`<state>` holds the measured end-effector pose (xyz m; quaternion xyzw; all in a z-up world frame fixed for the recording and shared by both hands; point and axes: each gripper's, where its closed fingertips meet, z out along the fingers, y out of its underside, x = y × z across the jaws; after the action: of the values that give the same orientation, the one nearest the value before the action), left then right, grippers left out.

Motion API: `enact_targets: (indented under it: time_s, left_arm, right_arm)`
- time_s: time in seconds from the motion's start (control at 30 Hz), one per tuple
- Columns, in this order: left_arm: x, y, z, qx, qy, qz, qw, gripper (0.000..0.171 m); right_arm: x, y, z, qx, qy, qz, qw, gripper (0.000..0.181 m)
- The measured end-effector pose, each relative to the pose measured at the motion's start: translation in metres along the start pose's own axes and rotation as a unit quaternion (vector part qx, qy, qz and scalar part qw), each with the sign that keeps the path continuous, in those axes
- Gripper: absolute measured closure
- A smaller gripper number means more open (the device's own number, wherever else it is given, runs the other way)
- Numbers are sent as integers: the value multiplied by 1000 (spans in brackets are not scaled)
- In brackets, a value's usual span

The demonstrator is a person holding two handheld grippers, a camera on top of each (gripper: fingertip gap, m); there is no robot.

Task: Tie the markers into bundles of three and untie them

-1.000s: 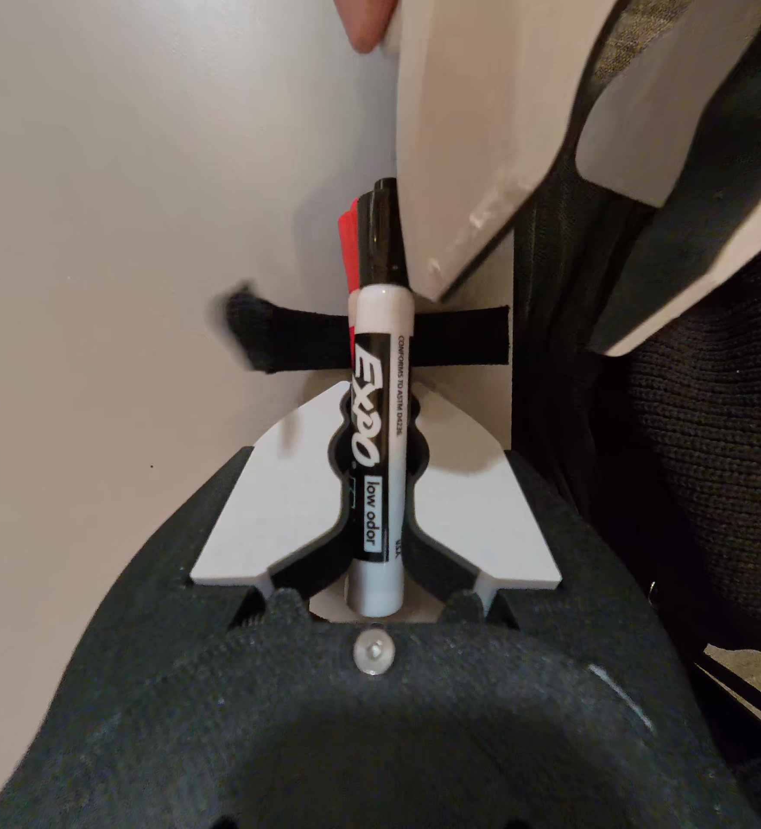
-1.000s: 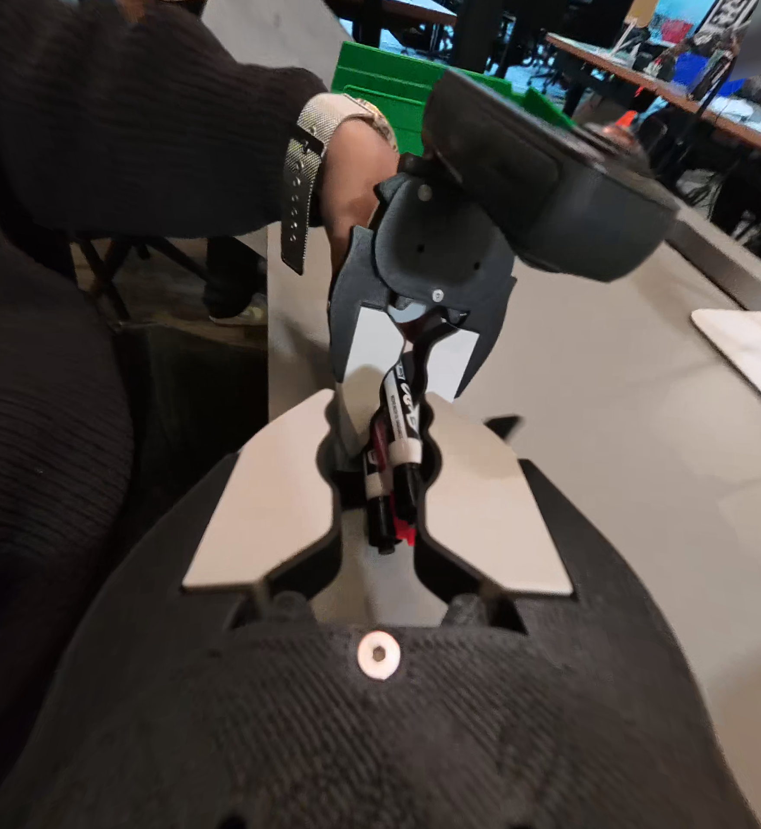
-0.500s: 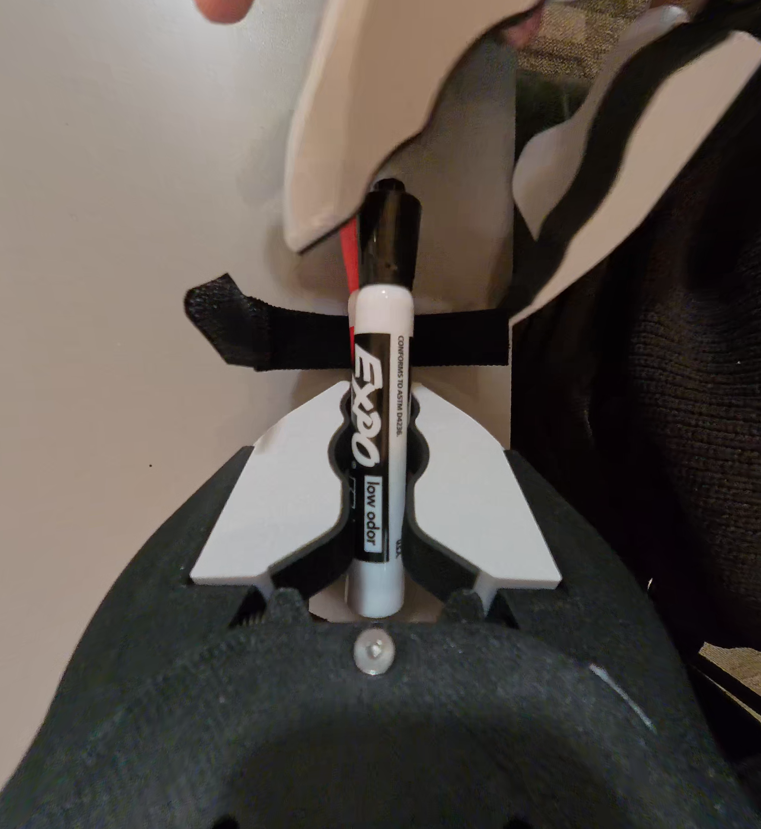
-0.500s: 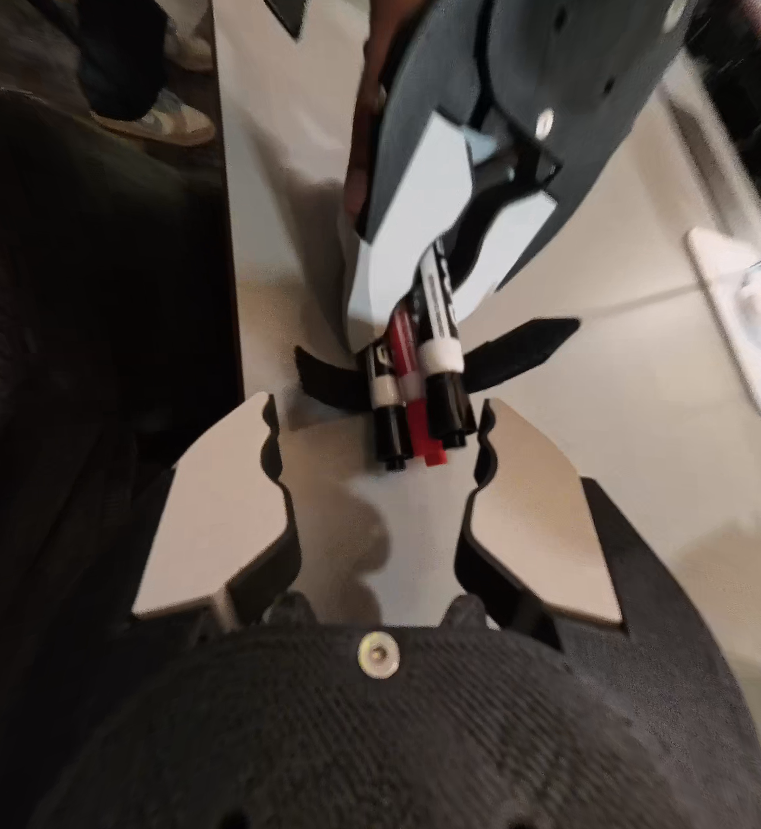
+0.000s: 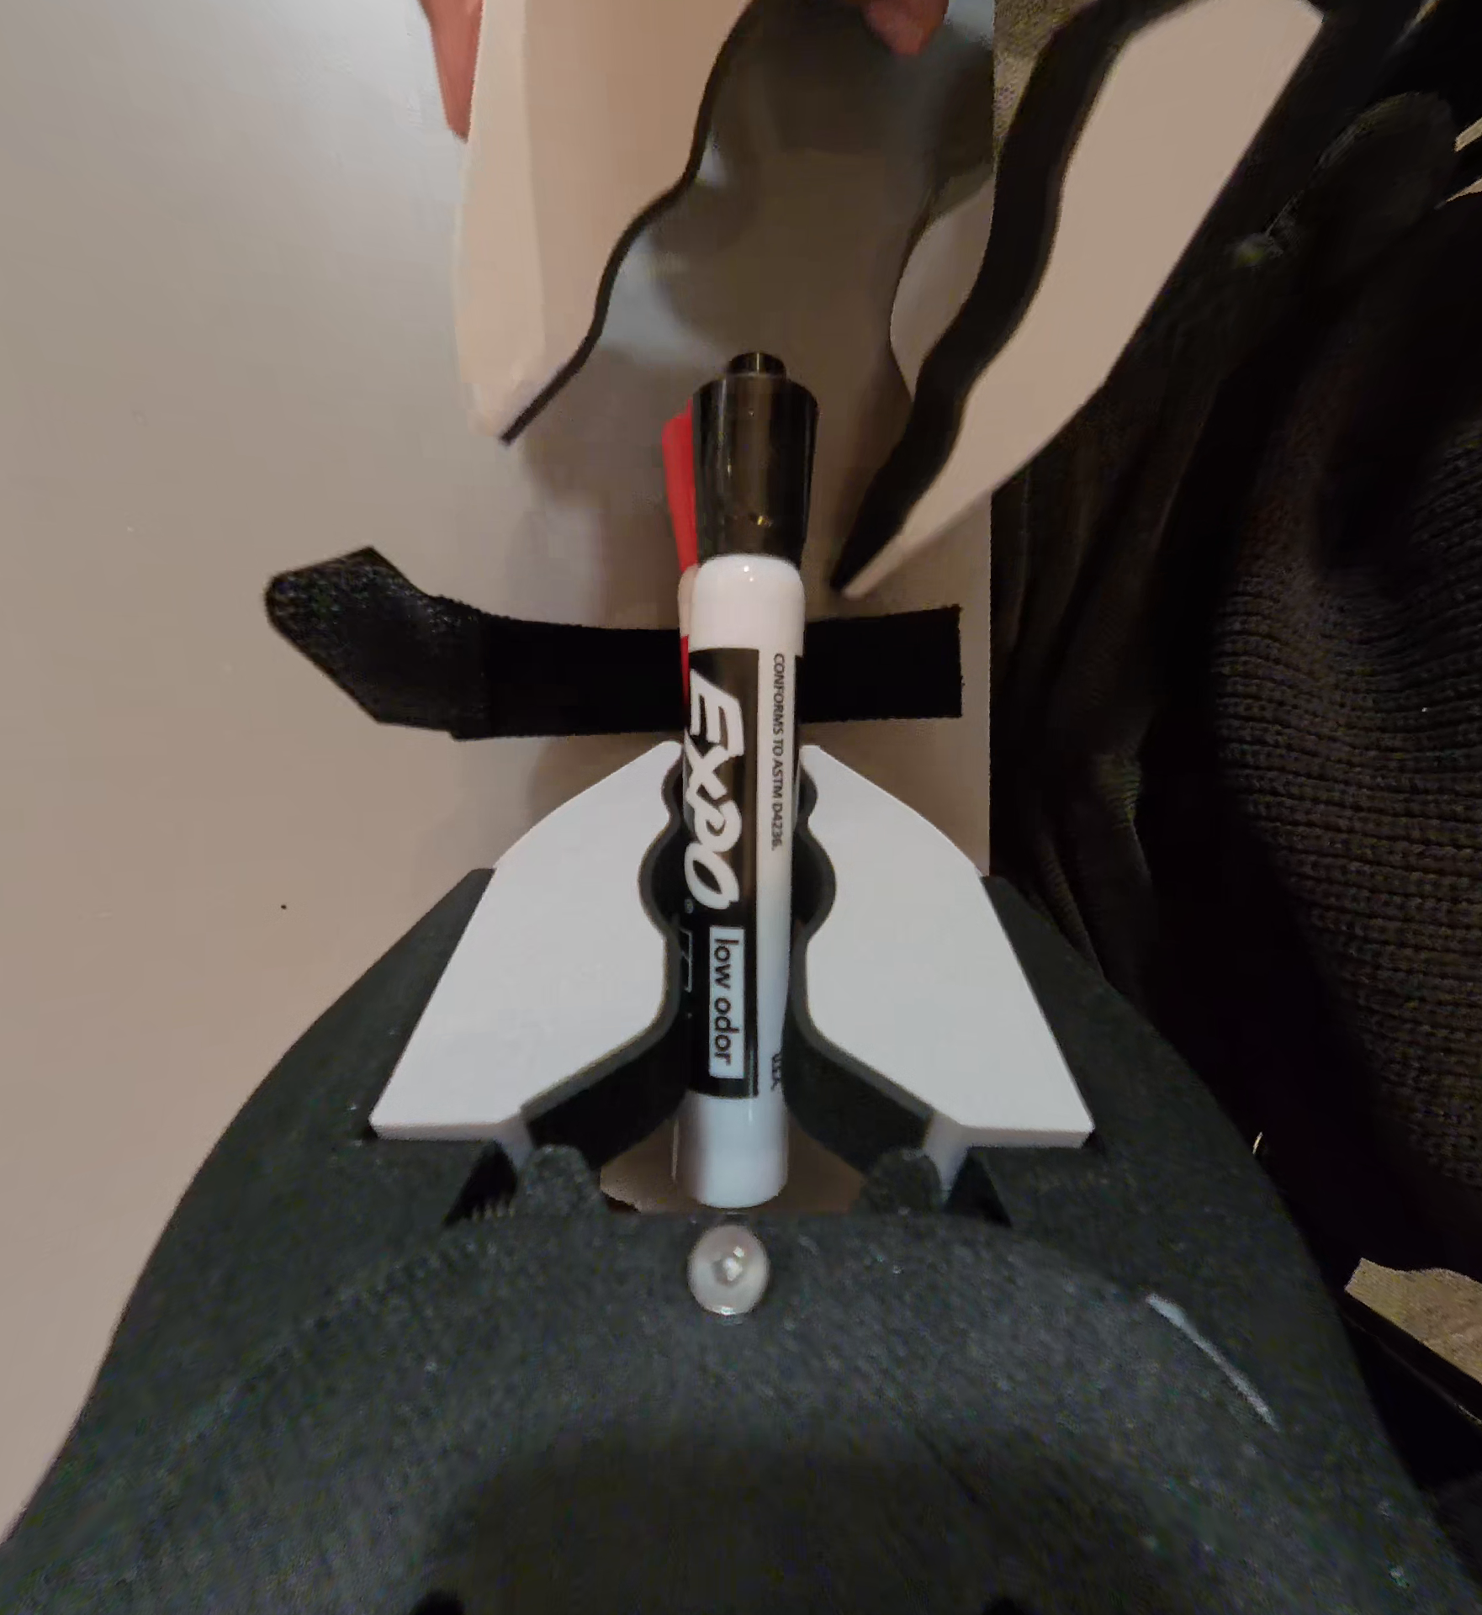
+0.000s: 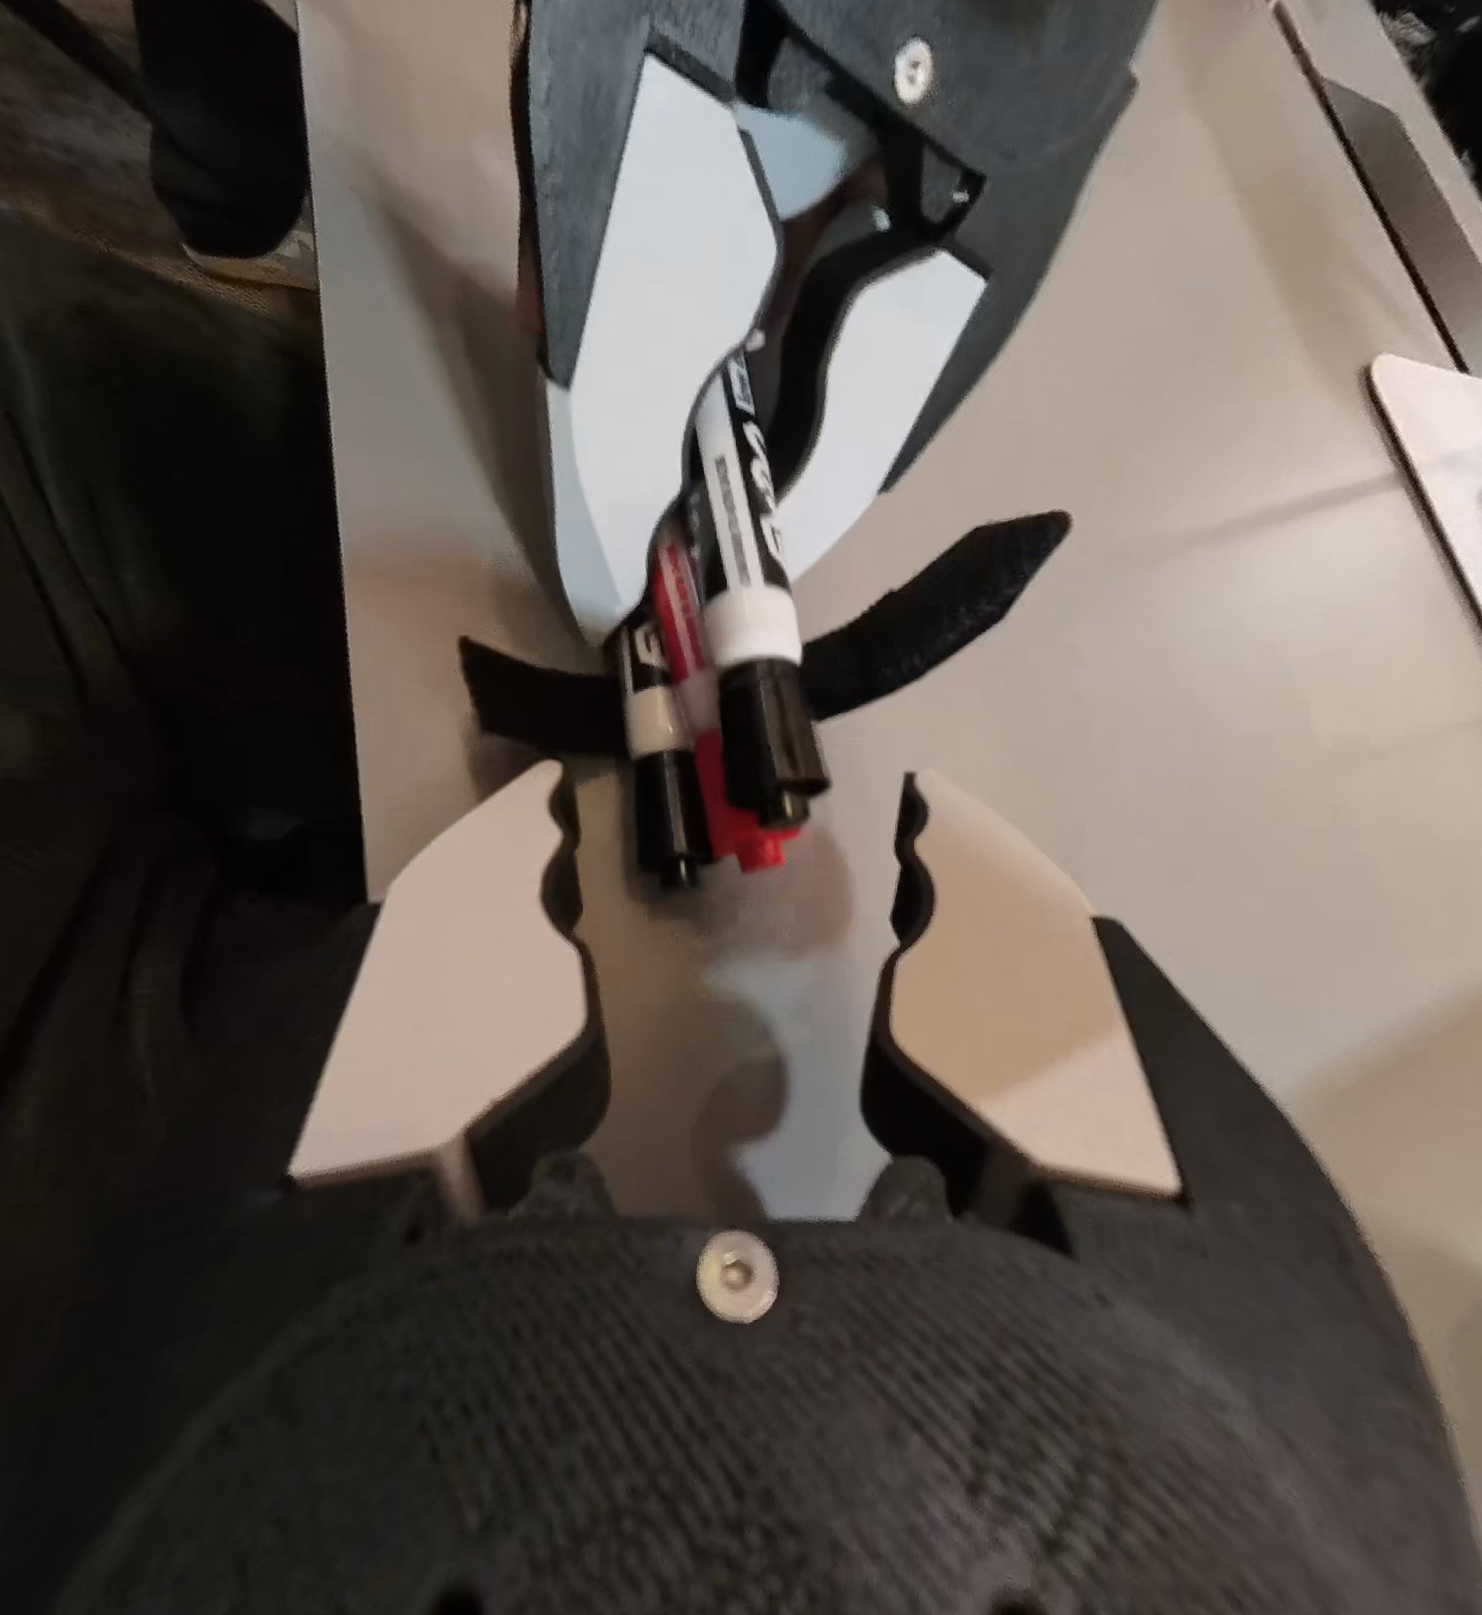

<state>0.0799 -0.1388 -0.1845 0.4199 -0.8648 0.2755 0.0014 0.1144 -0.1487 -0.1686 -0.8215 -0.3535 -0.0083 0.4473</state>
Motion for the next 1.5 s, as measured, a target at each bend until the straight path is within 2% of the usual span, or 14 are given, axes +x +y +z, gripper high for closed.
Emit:
enact_targets:
  time_s: [0.1,0.23,0.53,0.73,0.93,1.0,1.2,1.37,1.5]
  left_arm:
    - [0,0,0,10,11,-6,1000,150]
    - [0,-1,-1,22,22,-11,999,150]
    - [-15,-4,-2,40,-16,-19,999,150]
    - [-21,-3,-4,41,-43,-15,998,142]
    - [-43,1,-9,39,-122,-14,992,123]
    - [-49,3,-10,37,-141,-16,989,110]
    - [-53,11,-15,29,-148,-22,988,101]
    - [-57,29,-26,18,-148,-35,988,101]
    - [-64,37,-34,36,-149,-58,986,101]
  right_arm:
    - [5,2,-11,17,8,18,1000,121]
    - [13,-13,-18,62,33,21,997,136]
    - [19,-4,-6,22,67,14,997,159]
    - [27,2,-6,5,87,35,996,159]
    - [44,17,-8,-28,123,68,990,159]
    - [47,22,-8,-40,131,78,988,156]
    - [53,27,-10,-49,146,88,984,151]
    - [70,28,-21,-17,156,190,969,152]
    - [80,29,-29,10,159,245,956,152]
